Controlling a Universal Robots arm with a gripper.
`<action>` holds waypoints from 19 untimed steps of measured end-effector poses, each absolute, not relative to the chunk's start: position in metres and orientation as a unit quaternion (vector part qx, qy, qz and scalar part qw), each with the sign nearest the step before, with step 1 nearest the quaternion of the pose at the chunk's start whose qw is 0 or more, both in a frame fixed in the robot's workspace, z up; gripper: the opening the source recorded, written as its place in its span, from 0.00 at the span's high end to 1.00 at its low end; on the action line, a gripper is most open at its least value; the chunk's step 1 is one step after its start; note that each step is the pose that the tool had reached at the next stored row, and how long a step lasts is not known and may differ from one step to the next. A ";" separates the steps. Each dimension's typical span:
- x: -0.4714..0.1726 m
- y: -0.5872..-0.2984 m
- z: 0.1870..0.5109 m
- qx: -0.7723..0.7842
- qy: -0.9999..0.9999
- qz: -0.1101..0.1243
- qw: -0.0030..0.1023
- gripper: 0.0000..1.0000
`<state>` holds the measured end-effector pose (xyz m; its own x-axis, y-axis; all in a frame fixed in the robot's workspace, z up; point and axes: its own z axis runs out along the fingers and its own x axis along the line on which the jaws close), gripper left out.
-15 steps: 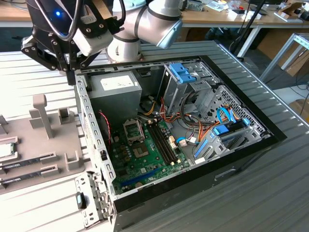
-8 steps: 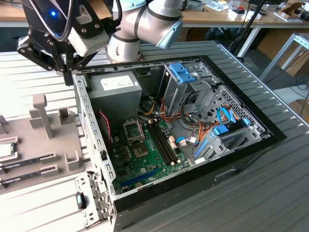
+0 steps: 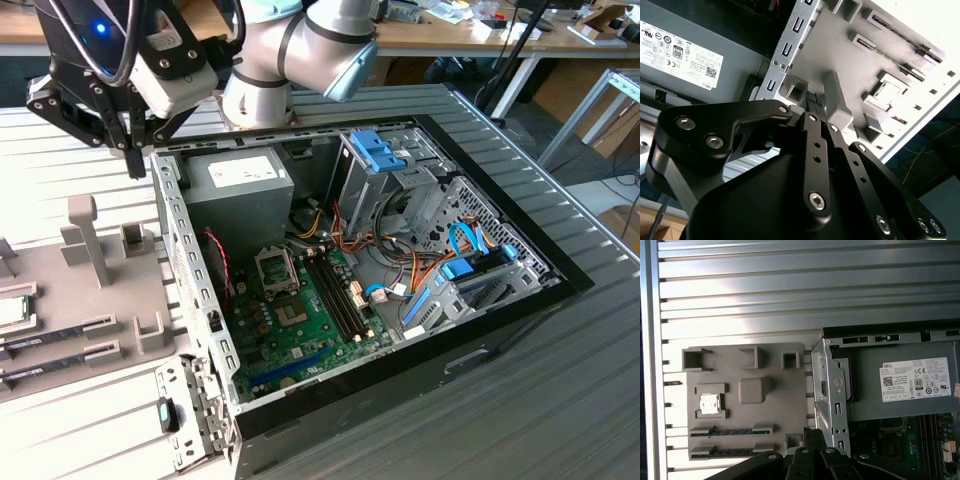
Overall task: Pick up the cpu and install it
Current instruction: 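Reach for the cpu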
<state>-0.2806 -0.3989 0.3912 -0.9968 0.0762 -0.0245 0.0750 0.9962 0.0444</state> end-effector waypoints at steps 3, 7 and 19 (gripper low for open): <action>-0.283 -0.399 0.391 0.038 0.999 0.022 0.013 0.89; -0.288 -0.399 0.391 0.038 0.999 0.022 0.013 0.89; -0.301 -0.399 0.391 0.038 0.999 0.022 0.013 0.89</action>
<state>-0.3014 -0.3989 0.3908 -0.9968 0.0762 -0.0245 0.0751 0.9962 0.0444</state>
